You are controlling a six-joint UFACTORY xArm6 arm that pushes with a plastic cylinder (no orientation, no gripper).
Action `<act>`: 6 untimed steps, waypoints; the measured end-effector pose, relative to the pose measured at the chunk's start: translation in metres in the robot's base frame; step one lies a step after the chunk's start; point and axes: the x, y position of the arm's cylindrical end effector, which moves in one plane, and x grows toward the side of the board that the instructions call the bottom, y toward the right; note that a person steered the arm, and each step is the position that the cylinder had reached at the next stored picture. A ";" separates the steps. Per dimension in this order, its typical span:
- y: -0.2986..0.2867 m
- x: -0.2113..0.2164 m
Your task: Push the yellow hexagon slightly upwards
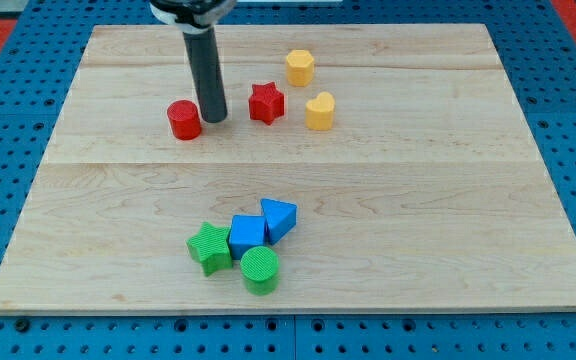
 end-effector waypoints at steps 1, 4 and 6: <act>-0.040 0.006; 0.003 -0.102; 0.147 -0.043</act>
